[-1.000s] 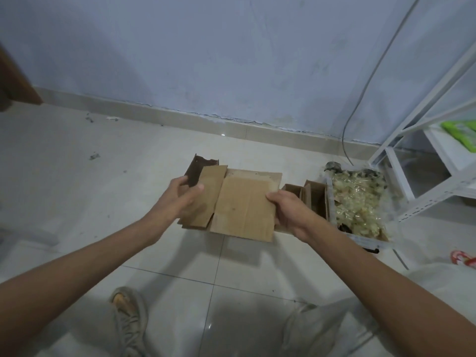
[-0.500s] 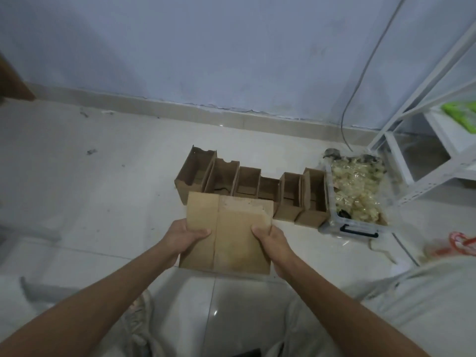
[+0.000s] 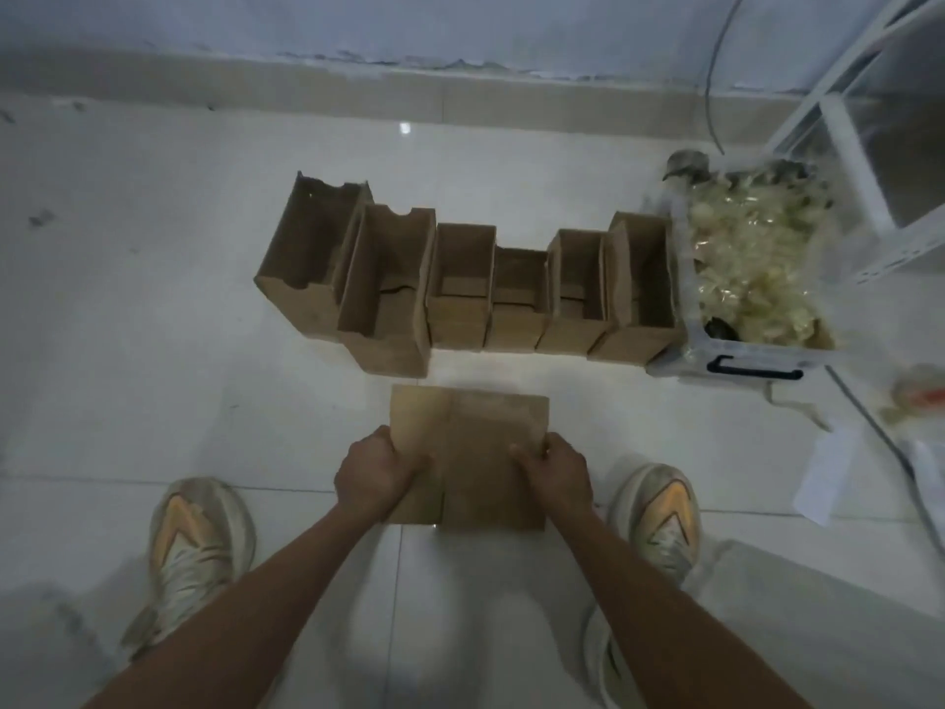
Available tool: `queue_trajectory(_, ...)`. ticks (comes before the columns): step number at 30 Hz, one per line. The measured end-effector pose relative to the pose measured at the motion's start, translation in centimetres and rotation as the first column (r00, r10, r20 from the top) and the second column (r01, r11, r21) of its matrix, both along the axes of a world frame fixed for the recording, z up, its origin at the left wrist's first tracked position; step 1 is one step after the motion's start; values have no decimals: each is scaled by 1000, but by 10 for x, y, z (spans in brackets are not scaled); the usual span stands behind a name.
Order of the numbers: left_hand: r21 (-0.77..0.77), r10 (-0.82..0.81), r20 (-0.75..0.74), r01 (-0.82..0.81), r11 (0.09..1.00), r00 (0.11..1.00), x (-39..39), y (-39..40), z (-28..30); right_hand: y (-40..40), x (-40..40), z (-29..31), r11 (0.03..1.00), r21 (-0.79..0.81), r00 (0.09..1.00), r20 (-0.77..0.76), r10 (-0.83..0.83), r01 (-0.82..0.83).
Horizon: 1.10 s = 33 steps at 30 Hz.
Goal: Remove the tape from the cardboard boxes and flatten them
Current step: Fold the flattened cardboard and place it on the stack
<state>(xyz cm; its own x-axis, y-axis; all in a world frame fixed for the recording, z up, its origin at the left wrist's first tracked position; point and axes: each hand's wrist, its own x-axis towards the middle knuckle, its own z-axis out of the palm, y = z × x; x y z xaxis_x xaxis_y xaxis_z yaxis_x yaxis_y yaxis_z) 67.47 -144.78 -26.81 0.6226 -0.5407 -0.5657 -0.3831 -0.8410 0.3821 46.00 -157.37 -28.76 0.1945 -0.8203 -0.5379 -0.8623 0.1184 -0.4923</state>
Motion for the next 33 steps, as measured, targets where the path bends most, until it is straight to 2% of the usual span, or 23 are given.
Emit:
queue_trajectory(3, 26, -44, 72, 42, 999, 996, -4, -7, -26, -2, 7, -23, 997, -70, 996, -85, 17, -23)
queue_trajectory(6, -78, -2, 101, 10, 997, 995, -11, -4, -38, 1, 10, -27, 991, -123, 981, -193, 25, -49)
queue_trajectory(8, -79, 13, 94, -5, 997, 995, -8, -6, -43, -9, 9, -26, 996, -84, 968, -251, -15, -6)
queue_trajectory(11, -36, -6, 77, 8, 999, 997, -2, -10, -50, -15, 13, -30, 992, 6, 944, -308, 120, -124)
queue_trajectory(13, -21, -4, 79, 6, 1000, 997, -1, -12, -51, -14, 18, -28, 990, 17, 947, -290, 140, -141)
queue_trajectory(17, 6, -13, 67, 13, 1000, 998, -2, -15, -47, -17, 21, -21, 992, 128, 979, -203, 23, 3)
queue_trajectory(24, -24, 22, 67, -21, 999, 997, -8, -3, -30, -21, 13, -4, 961, 276, 1000, -14, 15, -11)
queue_trajectory(28, -74, 110, 73, -105, 992, 991, 0, 1, -5, -28, 12, 31, 976, 214, 999, 33, 35, -41)
queue_trajectory(33, -185, 131, 125, -107, 977, 983, 23, -2, 36, -39, 29, 79, 993, 74, 994, 69, 84, -90)
